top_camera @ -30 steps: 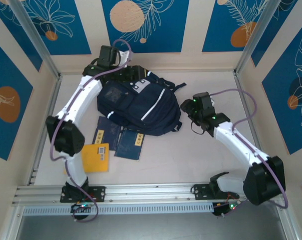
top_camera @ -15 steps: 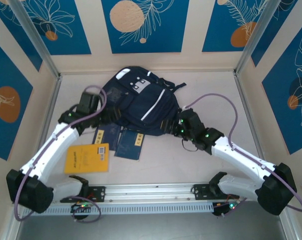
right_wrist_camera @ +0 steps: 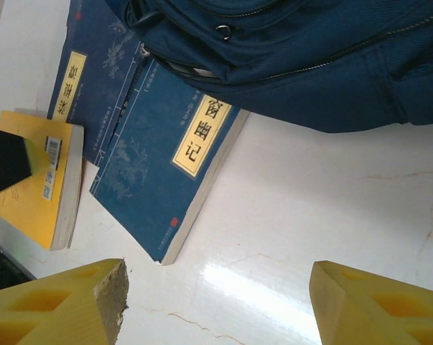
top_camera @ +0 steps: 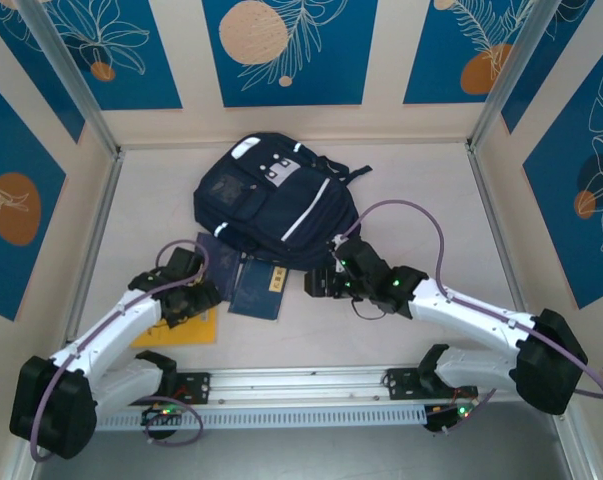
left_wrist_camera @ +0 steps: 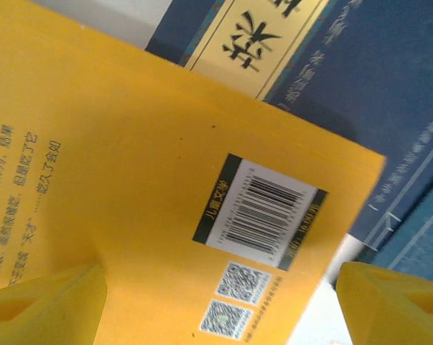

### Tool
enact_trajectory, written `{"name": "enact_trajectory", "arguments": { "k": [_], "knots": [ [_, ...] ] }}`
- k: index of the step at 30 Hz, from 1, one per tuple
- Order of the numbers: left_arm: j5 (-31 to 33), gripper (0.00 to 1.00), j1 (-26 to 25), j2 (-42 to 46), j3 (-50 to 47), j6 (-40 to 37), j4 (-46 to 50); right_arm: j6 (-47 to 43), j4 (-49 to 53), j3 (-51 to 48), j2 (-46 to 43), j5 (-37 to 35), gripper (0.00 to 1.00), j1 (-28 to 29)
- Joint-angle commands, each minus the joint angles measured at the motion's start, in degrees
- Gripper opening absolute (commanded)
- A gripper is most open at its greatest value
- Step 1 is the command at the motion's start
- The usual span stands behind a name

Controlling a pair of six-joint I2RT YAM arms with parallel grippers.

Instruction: Pack books, pencil case, and school supplies into a backpack

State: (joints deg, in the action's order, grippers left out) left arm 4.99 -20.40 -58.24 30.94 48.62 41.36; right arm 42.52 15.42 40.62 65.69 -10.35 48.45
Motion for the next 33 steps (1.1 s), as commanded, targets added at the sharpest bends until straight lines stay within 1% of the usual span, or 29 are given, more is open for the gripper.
{"name": "enact_trajectory", "arguments": {
  "k": [1, 8, 10, 13, 18, 21, 25, 27, 30, 33],
  "knots": [
    [-1.6, 0.82, 0.1, -1.0, -3.6, 1.2, -5.9, -0.7, -1.5, 2.7, 1.5, 2.1, 0.68, 0.6],
    [-14.5, 0.77, -1.1, -2.7, -8.7, 0.2, -14.5, -0.1, -1.1, 5.1, 6.0, 3.5, 0.68, 0.6],
    [-17.5, 0.75, -2.6, -2.9, -9.3, 0.0, -15.9, 0.4, -1.5, 5.5, 7.3, 4.5, 0.68, 0.2],
    [-20.2, 0.75, -5.8, -3.3, -9.3, -1.1, -16.7, 1.8, -2.1, 6.0, 9.1, 6.2, 0.68, -0.7],
    [-20.8, 0.75, -12.3, -4.2, -7.6, -3.6, -17.2, 3.6, -3.5, 6.5, 11.3, 9.3, 0.68, -2.4],
    [-22.3, 0.74, -15.0, -6.4, -6.0, -5.3, -18.2, 3.6, -3.1, 7.5, 12.6, 10.2, 0.68, -3.0],
    [-23.1, 0.73, -19.8, -9.8, -2.9, -7.2, -18.7, 2.1, -1.9, 9.7, 14.6, 11.5, 0.68, -3.7],
    [-21.4, 0.71, -21.9, -10.4, -0.7, -8.2, -16.8, -0.2, -0.4, 12.1, 16.5, 12.7, 0.68, -4.1],
    [-17.1, 0.70, -22.7, -7.1, 1.1, -7.9, -12.4, -4.7, 2.1, 16.8, 20.8, 15.8, 0.68, -4.7],
    [-13.9, 0.71, -22.7, 0.1, 1.0, -7.0, -8.7, -10.2, 6.0, 23.4, 27.1, 19.1, 0.69, -4.6]
  ]
}}
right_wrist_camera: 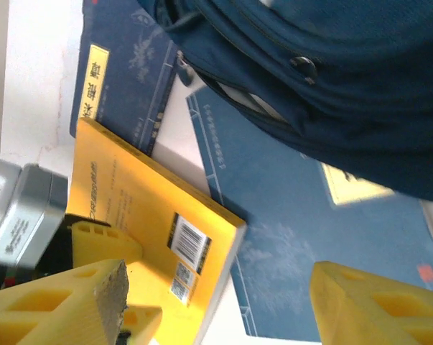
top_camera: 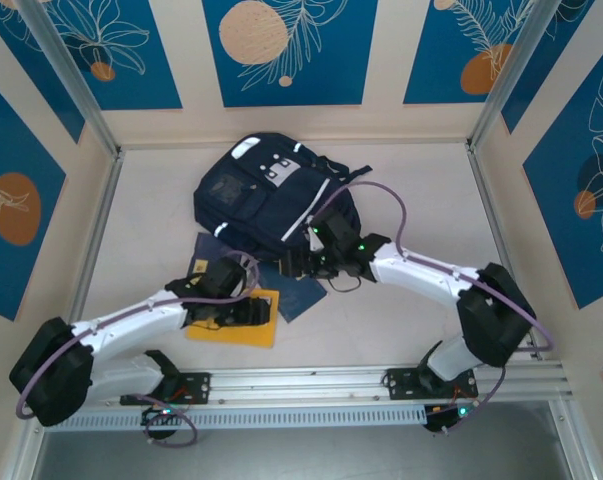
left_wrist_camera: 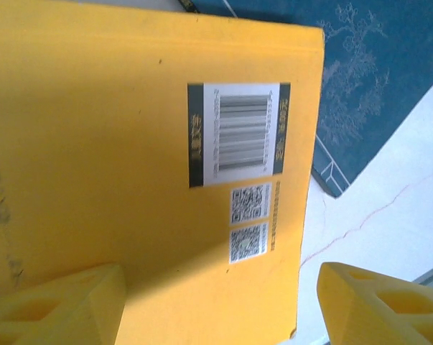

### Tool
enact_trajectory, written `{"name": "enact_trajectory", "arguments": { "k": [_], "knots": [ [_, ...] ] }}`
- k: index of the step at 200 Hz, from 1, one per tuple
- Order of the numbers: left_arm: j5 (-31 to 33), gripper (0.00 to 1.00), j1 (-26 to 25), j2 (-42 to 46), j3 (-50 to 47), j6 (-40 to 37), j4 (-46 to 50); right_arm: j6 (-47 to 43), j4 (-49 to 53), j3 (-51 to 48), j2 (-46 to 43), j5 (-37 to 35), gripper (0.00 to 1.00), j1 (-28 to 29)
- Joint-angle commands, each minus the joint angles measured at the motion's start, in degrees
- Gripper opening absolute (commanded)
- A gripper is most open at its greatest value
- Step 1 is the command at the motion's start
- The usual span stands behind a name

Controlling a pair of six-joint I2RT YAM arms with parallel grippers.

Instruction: Pack books, pencil case, and school supplies into a backpack

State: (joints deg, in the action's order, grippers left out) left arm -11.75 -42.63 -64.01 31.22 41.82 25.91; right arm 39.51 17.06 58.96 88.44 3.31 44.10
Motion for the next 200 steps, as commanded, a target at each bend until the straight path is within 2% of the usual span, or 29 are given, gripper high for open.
{"name": "enact_trajectory", "arguments": {
  "k": [1, 16, 29, 45, 60, 80, 116, 200],
  "knots": [
    [3.3, 0.71, -0.4, 8.5, 0.5, 0.0, 7.7, -8.8, 5.9, 7.7, 6.8, 6.4, 0.69, -0.2],
    [3.8, 0.69, -0.4, 14.8, -0.8, 0.2, 9.8, -11.6, 9.9, 14.1, 12.5, 8.1, 0.69, 0.0],
    [3.8, 0.63, -0.4, 20.1, -2.5, 0.2, 11.3, -13.6, 10.0, 17.6, 16.4, 10.7, 0.68, 0.3],
    [2.7, 0.41, -0.5, 24.6, -5.1, 1.5, 11.2, -15.3, 10.4, 21.4, 20.0, 12.2, 0.67, 1.0],
    [2.3, 0.22, -0.7, 24.8, -5.8, 2.3, 11.6, -17.1, 14.0, 27.5, 25.1, 12.3, 0.65, 2.0],
    [1.9, 0.09, -1.1, 21.7, -5.8, 2.5, 11.4, -18.8, 17.9, 34.2, 30.7, 12.2, 0.65, 3.2],
    [3.1, 0.00, -1.9, 15.9, -5.8, 3.4, 12.1, -20.4, 22.4, 41.9, 37.9, 15.4, 0.65, 4.4],
    [4.4, 0.00, -2.6, 12.5, -9.6, 5.7, 10.7, -23.4, 26.4, 49.4, 45.8, 21.6, 0.65, 6.5]
  ]
}}
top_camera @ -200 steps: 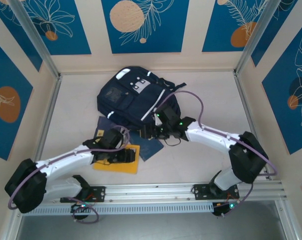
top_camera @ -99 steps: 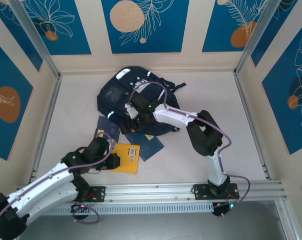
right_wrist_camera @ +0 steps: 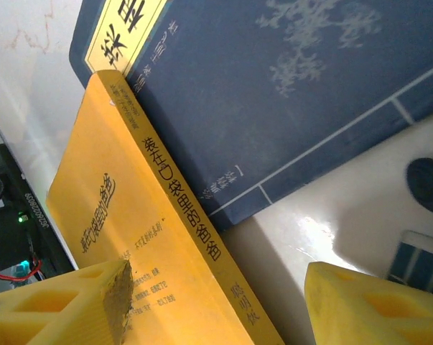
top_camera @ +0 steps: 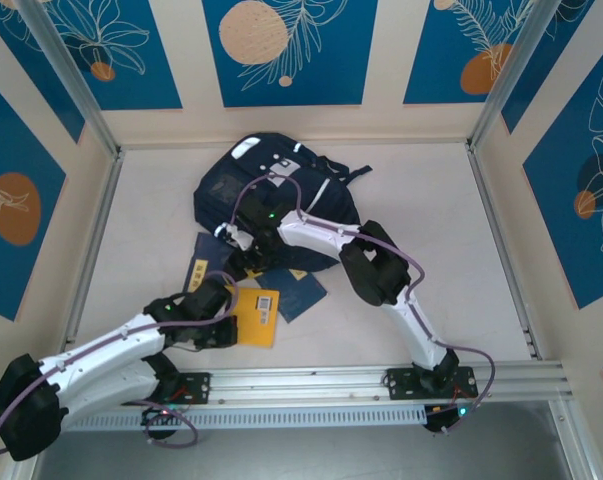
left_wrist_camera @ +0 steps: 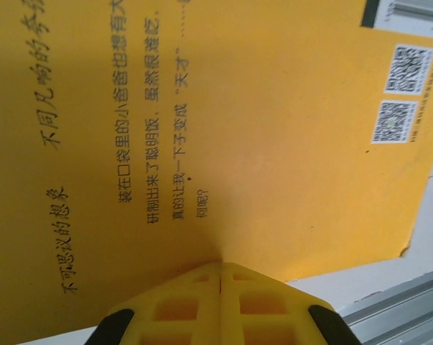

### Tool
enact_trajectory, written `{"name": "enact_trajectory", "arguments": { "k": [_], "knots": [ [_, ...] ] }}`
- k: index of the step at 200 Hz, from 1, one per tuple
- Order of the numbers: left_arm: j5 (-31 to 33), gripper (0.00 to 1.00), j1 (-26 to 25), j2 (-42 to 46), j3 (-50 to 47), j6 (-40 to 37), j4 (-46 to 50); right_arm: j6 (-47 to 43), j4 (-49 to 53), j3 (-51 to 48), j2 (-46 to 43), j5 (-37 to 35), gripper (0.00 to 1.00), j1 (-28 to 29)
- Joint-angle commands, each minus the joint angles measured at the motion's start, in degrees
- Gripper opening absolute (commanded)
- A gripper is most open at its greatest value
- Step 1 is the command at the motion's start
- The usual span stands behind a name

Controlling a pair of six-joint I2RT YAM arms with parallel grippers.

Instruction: Pack books, pencil case, and school supplies into a backpack

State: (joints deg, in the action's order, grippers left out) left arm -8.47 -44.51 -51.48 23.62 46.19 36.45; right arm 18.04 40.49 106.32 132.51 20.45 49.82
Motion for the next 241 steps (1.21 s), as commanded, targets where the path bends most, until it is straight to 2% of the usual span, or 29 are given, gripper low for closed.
{"name": "enact_trajectory", "arguments": {
  "k": [1, 64, 102, 136, 161, 180, 210, 241],
  "knots": [
    [1.2, 0.00, -0.7, -0.1, -2.1, 1.3, 0.1, -1.9, 3.0, 2.1, 1.8, 4.5, 0.65, 0.8],
    [2.4, 0.00, -0.7, -0.4, -7.9, 2.5, -4.2, -5.2, 7.9, 4.7, 5.3, 7.9, 0.65, 2.9],
    [3.2, 0.00, -0.7, 0.6, -9.5, 3.0, -4.9, -5.2, 9.0, 4.1, 5.4, 17.4, 0.62, 2.1],
    [3.7, 0.00, -0.7, 1.4, -9.7, 2.9, -4.4, -4.5, 9.0, 3.5, 4.9, 23.2, 0.48, 1.2],
    [4.0, 0.00, -0.7, 2.0, -9.8, 3.0, -4.1, -4.7, 9.2, 2.7, 5.0, 24.0, 0.32, 1.0],
    [4.1, 0.00, -0.7, 2.6, -9.9, 3.1, -3.8, -5.3, 9.5, 2.3, 5.0, 24.5, 0.25, 1.0],
    [4.3, 0.00, -0.7, 3.2, -9.9, 3.2, -3.3, -6.8, 10.6, 2.2, 5.2, 24.5, 0.28, 1.4],
    [4.7, 0.00, -0.7, 4.0, -10.1, 3.5, -3.1, -8.8, 12.2, 2.0, 6.4, 27.8, 0.32, 2.1]
  ]
}}
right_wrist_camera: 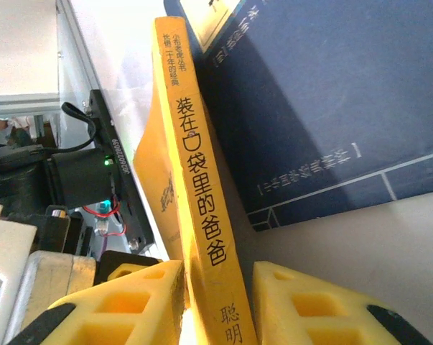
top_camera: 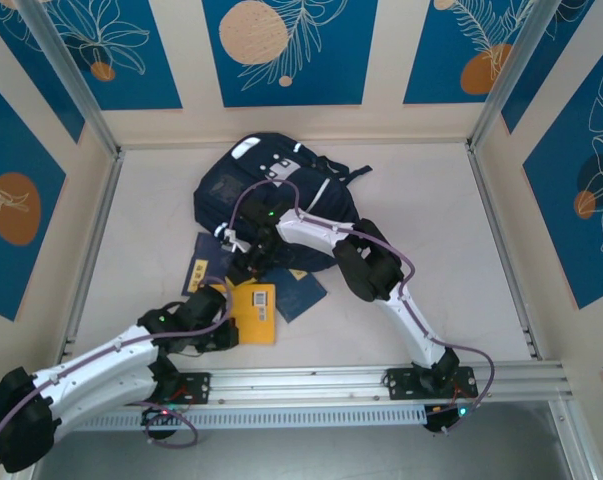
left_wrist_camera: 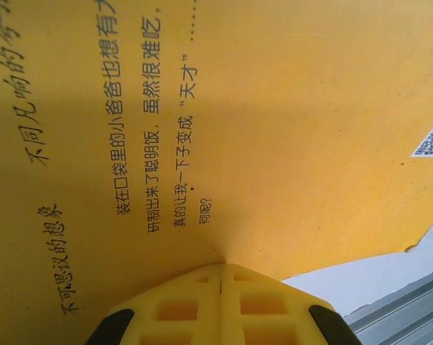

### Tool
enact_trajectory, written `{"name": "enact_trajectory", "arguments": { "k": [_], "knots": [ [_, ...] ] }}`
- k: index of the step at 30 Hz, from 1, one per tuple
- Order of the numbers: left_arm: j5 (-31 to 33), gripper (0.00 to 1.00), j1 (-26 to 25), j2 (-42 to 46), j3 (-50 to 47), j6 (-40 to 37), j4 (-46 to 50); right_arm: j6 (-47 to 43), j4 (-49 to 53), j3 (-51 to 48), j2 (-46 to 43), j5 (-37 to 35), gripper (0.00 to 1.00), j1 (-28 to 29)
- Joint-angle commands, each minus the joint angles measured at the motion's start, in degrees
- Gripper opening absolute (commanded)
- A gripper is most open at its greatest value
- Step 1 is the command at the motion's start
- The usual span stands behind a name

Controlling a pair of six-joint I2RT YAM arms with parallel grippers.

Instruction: Pack books, pencil case, and school supplies into a backpack

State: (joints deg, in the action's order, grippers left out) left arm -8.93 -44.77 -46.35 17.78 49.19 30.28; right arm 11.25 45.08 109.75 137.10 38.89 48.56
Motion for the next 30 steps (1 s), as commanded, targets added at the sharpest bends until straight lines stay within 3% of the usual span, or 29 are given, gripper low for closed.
{"name": "enact_trajectory", "arguments": {
  "k": [1, 8, 16, 21, 25, 30],
  "knots": [
    [5.2, 0.00, -0.4, -1.1, -4.3, 0.5, 3.1, -2.1, 7.7, -1.4, 1.9, 9.4, 0.33, 3.4],
    [5.7, 0.00, -0.4, -1.3, -4.4, 0.6, 2.9, -2.5, 8.3, -2.9, 2.9, 8.7, 0.31, 3.7],
    [6.9, 0.02, -0.4, 2.2, -2.2, 0.1, 6.7, 2.1, 1.5, -7.6, -2.8, 4.3, 0.02, 0.8],
    [7.9, 0.50, -0.5, 9.5, -1.2, 1.0, 9.9, 5.8, -5.8, -13.7, -10.9, 1.5, 0.00, -1.9],
    [6.7, 0.62, -0.4, 12.1, 0.4, 0.1, 8.9, 8.4, -10.5, -18.5, -16.6, -0.8, 0.00, -3.5],
    [8.1, 0.68, -0.4, 11.2, 8.7, -2.6, 11.5, 10.6, -14.1, -23.9, -24.1, -6.2, 0.00, -4.6]
  ]
}}
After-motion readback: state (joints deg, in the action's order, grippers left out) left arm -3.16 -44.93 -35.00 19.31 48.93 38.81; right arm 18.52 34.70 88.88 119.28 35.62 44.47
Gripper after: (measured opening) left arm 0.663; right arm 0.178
